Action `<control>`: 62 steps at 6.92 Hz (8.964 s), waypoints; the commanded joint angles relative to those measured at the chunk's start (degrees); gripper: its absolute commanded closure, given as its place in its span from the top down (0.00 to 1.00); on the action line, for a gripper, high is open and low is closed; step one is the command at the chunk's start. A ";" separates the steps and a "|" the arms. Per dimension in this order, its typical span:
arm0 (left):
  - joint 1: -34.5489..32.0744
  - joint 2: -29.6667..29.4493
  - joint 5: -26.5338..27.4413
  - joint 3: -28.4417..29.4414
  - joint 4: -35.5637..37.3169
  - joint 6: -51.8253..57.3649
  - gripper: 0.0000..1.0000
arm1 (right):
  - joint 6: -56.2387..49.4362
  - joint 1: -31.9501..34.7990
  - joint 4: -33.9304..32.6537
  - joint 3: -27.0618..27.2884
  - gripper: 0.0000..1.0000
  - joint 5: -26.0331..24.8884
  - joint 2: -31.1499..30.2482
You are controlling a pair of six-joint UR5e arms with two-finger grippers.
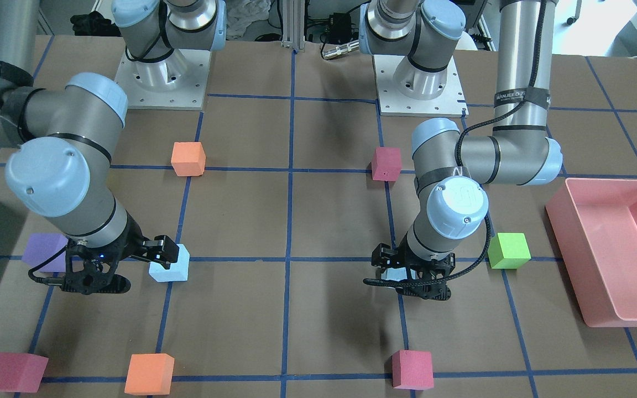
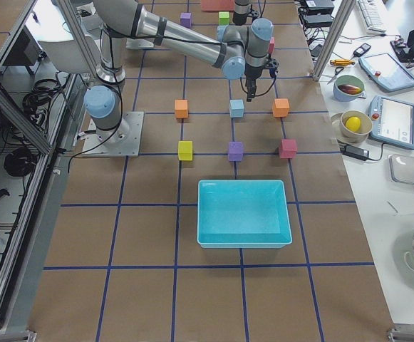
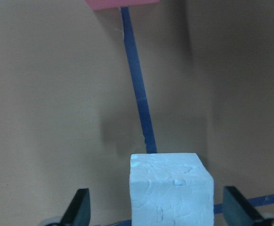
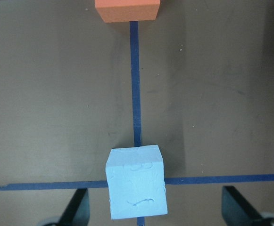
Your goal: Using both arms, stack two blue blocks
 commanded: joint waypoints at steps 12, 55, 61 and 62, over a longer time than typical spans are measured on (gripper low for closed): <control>-0.78 4.34 -1.67 8.04 -7.54 -2.05 0.14 | 2.01 1.32 0.16 -10.26 0.00 3.40 7.95; -16.68 -22.02 -2.82 46.91 -19.01 -30.18 1.00 | 0.18 0.44 24.90 0.22 1.00 -1.17 -22.61; -5.46 -1.85 -2.03 45.59 -49.98 -6.85 1.00 | 0.27 0.44 24.72 0.04 1.00 -1.17 -22.87; -4.30 3.34 -1.85 42.80 -52.65 -6.89 1.00 | 0.27 0.44 24.72 0.04 1.00 -1.17 -22.88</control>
